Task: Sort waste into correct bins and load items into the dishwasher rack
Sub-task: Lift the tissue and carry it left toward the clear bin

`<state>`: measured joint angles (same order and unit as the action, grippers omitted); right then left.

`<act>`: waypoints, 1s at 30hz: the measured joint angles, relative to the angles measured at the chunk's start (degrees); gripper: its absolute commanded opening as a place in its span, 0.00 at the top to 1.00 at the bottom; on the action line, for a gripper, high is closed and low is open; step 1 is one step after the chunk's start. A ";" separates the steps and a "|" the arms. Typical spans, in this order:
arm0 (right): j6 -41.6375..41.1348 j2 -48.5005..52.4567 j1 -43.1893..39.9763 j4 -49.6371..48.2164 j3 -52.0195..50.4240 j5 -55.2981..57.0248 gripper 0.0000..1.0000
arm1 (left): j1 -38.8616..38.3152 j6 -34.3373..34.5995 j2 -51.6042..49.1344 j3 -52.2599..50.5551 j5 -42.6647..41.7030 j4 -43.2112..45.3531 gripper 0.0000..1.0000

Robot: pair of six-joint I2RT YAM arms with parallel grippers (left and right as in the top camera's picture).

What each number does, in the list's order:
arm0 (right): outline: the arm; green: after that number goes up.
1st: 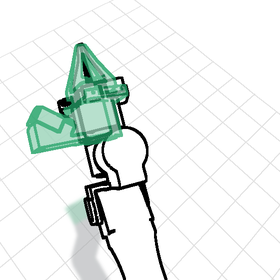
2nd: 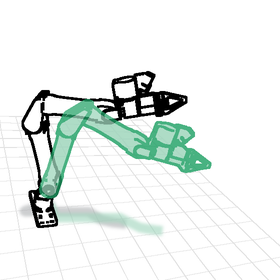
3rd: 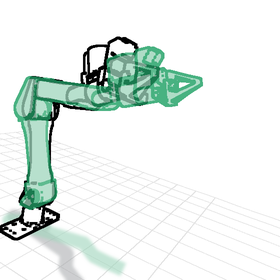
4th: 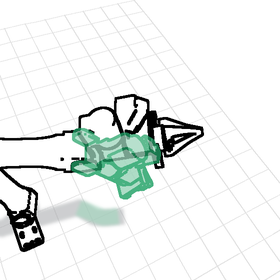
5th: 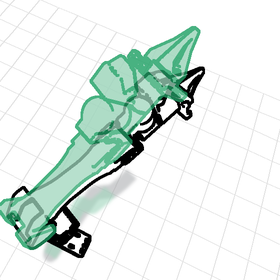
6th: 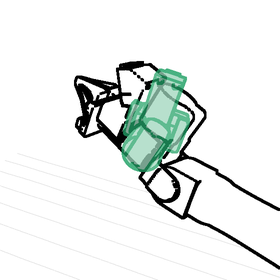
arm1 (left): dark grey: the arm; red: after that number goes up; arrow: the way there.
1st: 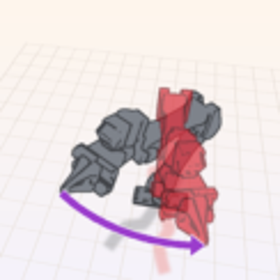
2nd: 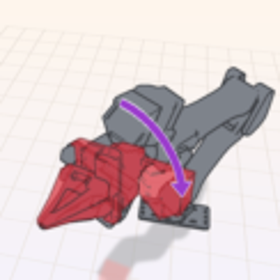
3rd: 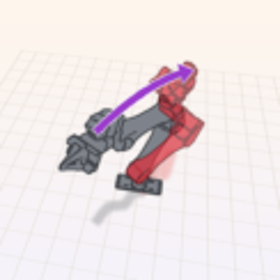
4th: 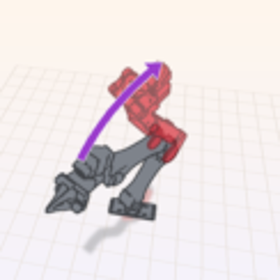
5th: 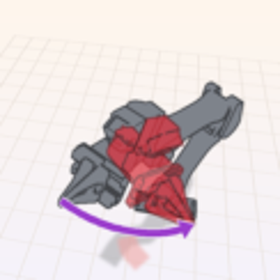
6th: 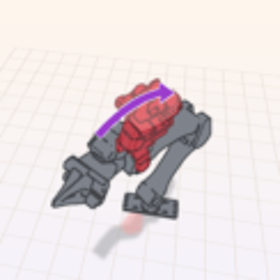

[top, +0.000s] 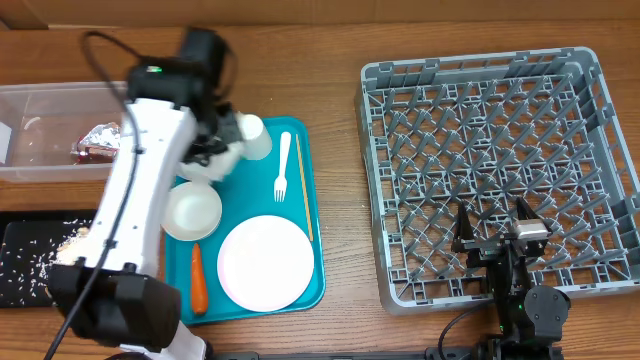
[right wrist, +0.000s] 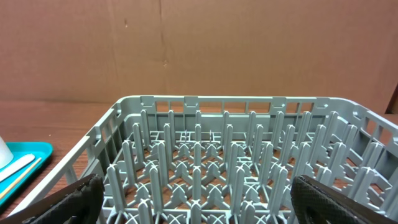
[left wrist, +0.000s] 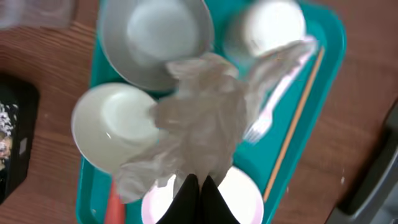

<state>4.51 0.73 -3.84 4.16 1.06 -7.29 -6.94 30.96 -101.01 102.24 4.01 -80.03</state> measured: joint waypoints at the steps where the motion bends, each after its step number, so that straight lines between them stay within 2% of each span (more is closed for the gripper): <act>1: -0.02 0.00 0.02 0.00 0.00 0.00 0.00 | 1.92 -0.02 0.13 0.00 -0.57 0.74 0.96; 11: 0.00 0.00 0.02 -0.02 0.00 0.00 0.00 | 21.46 -3.37 0.26 0.04 -15.45 7.98 0.96; 15: 0.00 0.00 0.02 -0.02 0.00 0.00 0.00 | 27.45 -4.17 0.26 0.04 -18.53 10.95 0.96; 20: 0.00 0.00 0.02 0.00 0.00 0.02 0.00 | 33.14 -4.42 0.26 0.04 -16.83 15.63 0.96; 25: 0.02 0.00 0.02 0.02 0.00 0.00 0.00 | 36.28 -4.55 0.26 0.04 -7.48 17.75 0.95; 26: -0.02 0.00 0.02 -0.02 0.00 0.00 0.00 | 36.48 -4.57 0.24 0.04 -6.12 17.84 0.80; 27: -0.02 0.00 0.02 0.00 0.00 0.00 0.00 | 36.72 -4.57 0.15 0.04 -4.81 18.01 0.46; 28: 0.02 0.00 0.02 0.00 0.00 0.00 0.00 | 36.94 -4.61 -0.02 0.04 -3.91 18.23 0.00; 30: -0.02 0.00 0.00 0.00 0.00 0.02 0.00 | 37.05 -5.03 -1.20 0.11 -2.69 18.36 0.00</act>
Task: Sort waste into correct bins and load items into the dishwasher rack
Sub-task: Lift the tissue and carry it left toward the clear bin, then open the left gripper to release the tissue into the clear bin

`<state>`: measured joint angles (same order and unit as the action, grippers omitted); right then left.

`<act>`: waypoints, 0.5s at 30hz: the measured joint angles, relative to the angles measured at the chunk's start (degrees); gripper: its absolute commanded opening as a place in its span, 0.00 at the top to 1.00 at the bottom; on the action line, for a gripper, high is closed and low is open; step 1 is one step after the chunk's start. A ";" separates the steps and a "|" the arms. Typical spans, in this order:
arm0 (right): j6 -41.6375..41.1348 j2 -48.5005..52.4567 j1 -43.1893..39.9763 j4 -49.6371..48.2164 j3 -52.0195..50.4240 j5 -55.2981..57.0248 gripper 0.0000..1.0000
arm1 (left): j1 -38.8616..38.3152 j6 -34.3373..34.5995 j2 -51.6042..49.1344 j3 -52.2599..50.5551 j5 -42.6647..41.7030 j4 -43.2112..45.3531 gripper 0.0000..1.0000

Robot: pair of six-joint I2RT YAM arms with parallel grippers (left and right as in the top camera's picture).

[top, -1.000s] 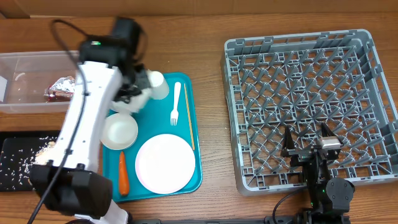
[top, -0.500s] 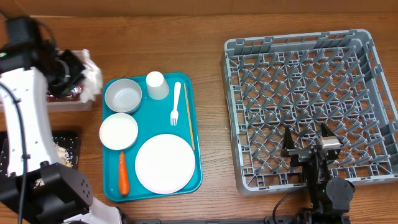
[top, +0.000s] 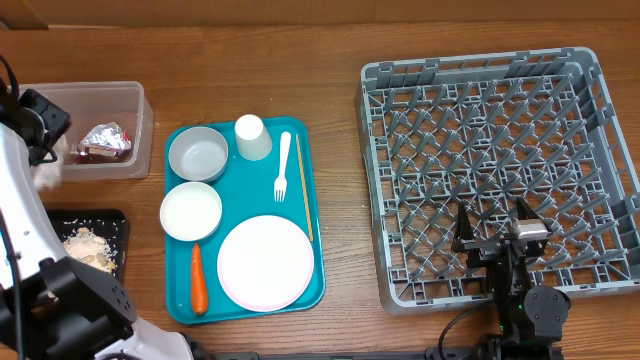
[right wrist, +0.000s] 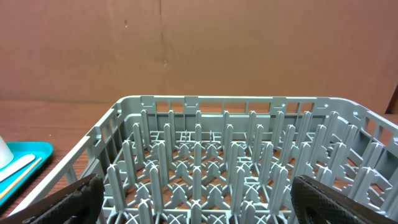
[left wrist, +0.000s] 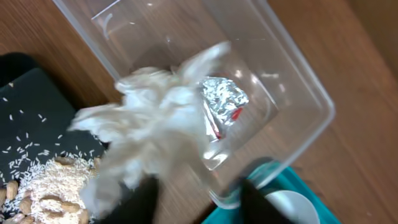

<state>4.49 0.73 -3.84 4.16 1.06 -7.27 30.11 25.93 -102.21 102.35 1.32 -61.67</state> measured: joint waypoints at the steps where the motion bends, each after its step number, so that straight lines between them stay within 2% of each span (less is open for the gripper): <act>1: 0.02 0.00 0.02 0.00 0.00 0.00 0.00 | 0.00 0.00 -0.92 0.04 0.02 0.00 0.00; 8: 0.00 0.00 0.02 0.00 0.00 -0.02 0.00 | 0.00 -0.52 -6.47 0.04 -4.35 -0.09 0.00; 15: 0.02 0.00 0.02 0.00 0.00 -0.02 0.00 | 0.00 -3.76 -5.14 0.04 -8.66 -1.57 0.00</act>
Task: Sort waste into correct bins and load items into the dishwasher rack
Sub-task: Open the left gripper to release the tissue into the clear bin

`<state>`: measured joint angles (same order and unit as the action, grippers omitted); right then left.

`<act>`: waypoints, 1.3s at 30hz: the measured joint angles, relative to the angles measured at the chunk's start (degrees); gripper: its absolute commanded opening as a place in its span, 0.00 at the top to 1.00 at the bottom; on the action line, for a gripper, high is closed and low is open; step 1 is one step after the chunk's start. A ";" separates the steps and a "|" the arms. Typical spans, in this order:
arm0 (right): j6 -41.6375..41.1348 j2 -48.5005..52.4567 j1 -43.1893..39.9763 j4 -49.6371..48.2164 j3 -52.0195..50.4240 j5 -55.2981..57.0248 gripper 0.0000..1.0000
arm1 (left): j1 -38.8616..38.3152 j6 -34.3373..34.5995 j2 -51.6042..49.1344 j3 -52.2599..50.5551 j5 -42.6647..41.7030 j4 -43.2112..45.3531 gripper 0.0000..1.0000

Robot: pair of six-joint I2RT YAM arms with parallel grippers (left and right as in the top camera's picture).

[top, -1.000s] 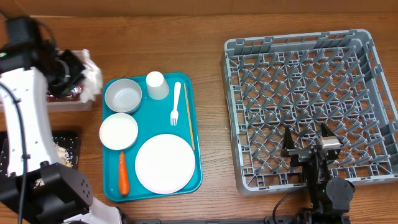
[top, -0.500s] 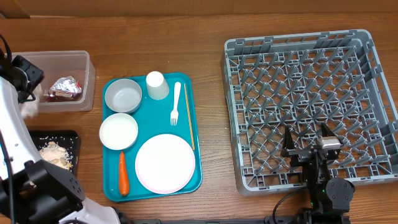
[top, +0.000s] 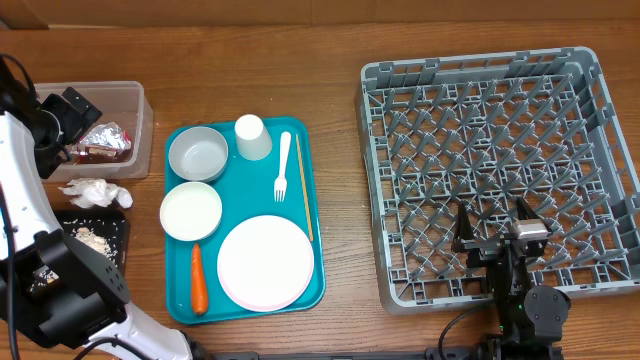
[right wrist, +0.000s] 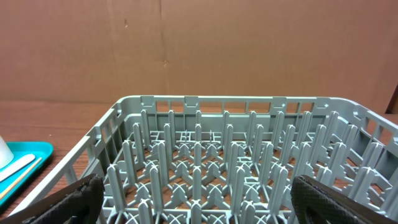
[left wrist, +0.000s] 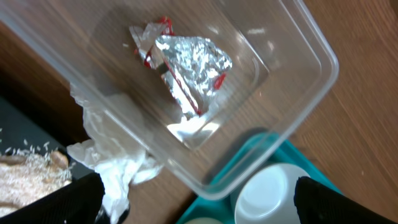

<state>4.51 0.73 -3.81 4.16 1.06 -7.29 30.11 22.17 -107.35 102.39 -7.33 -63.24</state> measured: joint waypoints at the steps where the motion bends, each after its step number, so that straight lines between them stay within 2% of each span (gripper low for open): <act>1: -0.02 0.00 0.00 0.00 0.00 0.02 0.00 | 0.00 -0.20 0.48 0.00 -0.20 -0.66 0.00; 5: -0.02 0.00 0.00 0.00 0.00 0.02 0.00 | 0.00 -1.05 2.64 0.00 -0.61 -5.51 0.00; 10: 0.00 0.00 0.00 0.00 0.00 0.00 0.00 | -0.11 -1.88 3.41 0.09 1.49 -15.82 0.00; 14: 0.00 0.00 0.00 0.02 0.00 0.04 0.00 | -0.44 -2.78 3.41 -0.13 4.09 -17.35 0.00; 21: -0.02 0.00 0.00 -0.02 0.00 0.00 0.00 | -1.64 -3.69 3.41 -6.49 8.48 -11.85 0.00; 26: -0.02 0.00 0.00 0.00 0.00 0.00 0.00 | -1.62 -7.76 3.41 -12.74 9.84 -4.00 0.00; 31: 0.02 0.00 0.00 0.00 0.00 0.00 0.00 | -1.62 -9.68 3.32 -17.66 16.15 4.50 0.00; 35: 0.00 0.00 0.00 -0.02 0.00 0.00 0.00 | -1.60 -13.49 3.32 -21.84 20.87 9.11 0.00; 39: 0.00 0.00 0.00 0.00 0.00 0.00 0.00 | -1.57 -19.67 3.32 -25.68 21.46 12.52 0.00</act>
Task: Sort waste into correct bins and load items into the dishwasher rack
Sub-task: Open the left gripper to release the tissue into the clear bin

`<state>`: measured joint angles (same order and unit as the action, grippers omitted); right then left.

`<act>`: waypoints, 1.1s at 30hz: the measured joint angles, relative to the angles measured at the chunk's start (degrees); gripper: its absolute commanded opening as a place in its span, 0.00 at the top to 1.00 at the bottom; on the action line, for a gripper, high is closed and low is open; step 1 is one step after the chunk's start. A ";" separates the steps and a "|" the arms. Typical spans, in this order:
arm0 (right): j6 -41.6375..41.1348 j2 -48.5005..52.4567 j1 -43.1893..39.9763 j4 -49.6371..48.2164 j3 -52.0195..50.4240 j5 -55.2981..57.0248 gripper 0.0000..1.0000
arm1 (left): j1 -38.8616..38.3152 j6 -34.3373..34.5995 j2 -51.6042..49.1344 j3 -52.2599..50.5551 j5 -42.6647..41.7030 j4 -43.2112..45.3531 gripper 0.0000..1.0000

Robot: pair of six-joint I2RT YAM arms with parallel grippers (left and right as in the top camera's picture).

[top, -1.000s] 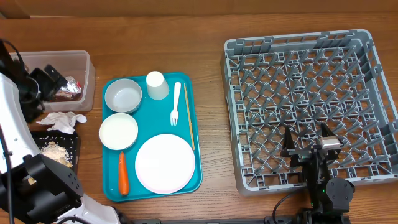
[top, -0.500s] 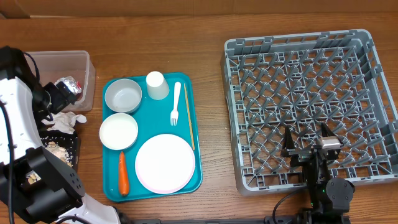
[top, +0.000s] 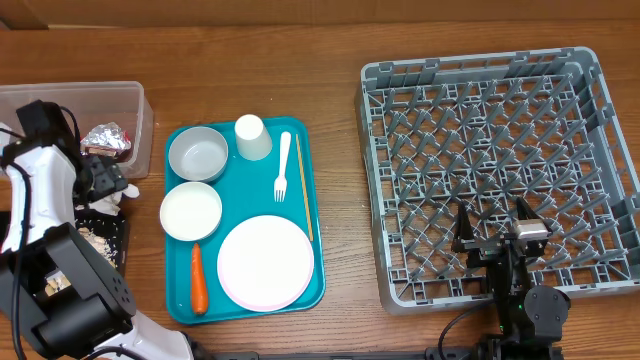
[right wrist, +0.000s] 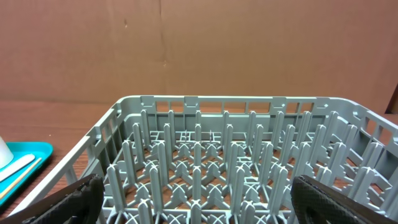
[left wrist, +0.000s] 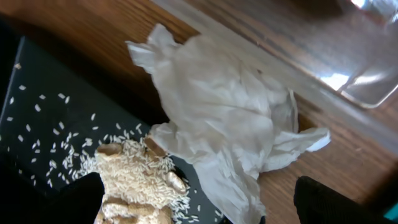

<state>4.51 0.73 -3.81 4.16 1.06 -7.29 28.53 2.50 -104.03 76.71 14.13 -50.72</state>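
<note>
A crumpled white napkin [left wrist: 217, 124] lies on the wood beside the clear bin's wall [left wrist: 311, 81], one corner over the black tray [left wrist: 56, 137] of rice. My left gripper [left wrist: 199, 211] hangs open just above it, fingers wide apart and holding nothing; overhead, this left gripper [top: 100, 178] covers most of the napkin [top: 128, 190]. The right gripper [right wrist: 199, 205] rests open and empty over the grey dishwasher rack [right wrist: 205, 124], at the near side of the rack [top: 590, 90].
The clear bin [top: 135, 95] holds a foil wrapper [top: 103, 137]. The teal tray [top: 318, 230] carries a grey bowl [top: 197, 153], paper cup [top: 252, 137], white fork [top: 283, 165], chopstick [top: 304, 190], white bowl [top: 191, 211], white plate [top: 265, 262] and carrot [top: 198, 278].
My left gripper was open over the clear bin; now it is open lower down, over the napkin lying outside the bin. The napkin and the right arm have not moved.
My left gripper was shut on the napkin above the teal tray. Then it had the napkin at the clear bin's near wall. Then it stood open over the bin with the napkin lying on the table outside. Now it hangs open over that napkin.
</note>
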 measured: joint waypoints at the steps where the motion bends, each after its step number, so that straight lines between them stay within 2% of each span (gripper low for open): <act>1: 0.00 0.00 0.00 0.00 0.00 0.00 0.00 | 0.00 -1.90 0.00 -1.01 -0.24 1.05 0.00; 9: -0.02 0.00 0.00 0.02 0.00 0.00 0.00 | 0.00 -10.64 -0.02 -3.28 -4.74 5.40 0.00; 12: 0.00 0.00 0.00 0.02 0.00 0.02 0.00 | 0.00 -12.11 -0.02 -3.30 -6.03 6.62 0.09; 14: -0.02 0.00 0.00 0.00 0.00 0.00 0.00 | 0.00 -13.03 -0.02 -3.30 -6.51 7.06 0.11; 17: 0.00 0.00 0.00 0.02 0.00 -0.02 0.00 | 0.00 -13.49 -0.02 -3.89 -6.97 7.50 0.11; 20: -0.02 0.00 0.00 -0.02 0.00 0.00 0.00 | 0.00 -13.64 -0.02 -5.05 -7.13 7.69 0.03; 22: 0.00 0.00 0.00 0.00 0.00 0.00 0.00 | 0.00 -13.84 -0.02 -5.84 -7.28 7.78 0.02; 28: -0.02 0.00 0.00 0.02 0.00 0.00 0.00 | 0.00 -13.88 -0.02 -7.15 -6.82 8.50 0.08; 33: -0.02 0.00 0.00 0.00 0.00 0.00 0.00 | 0.00 -14.16 -0.02 -7.15 -6.08 8.90 0.24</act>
<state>4.49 0.73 -3.81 4.16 1.06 -7.29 28.53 -11.66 -104.05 69.56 8.05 -41.82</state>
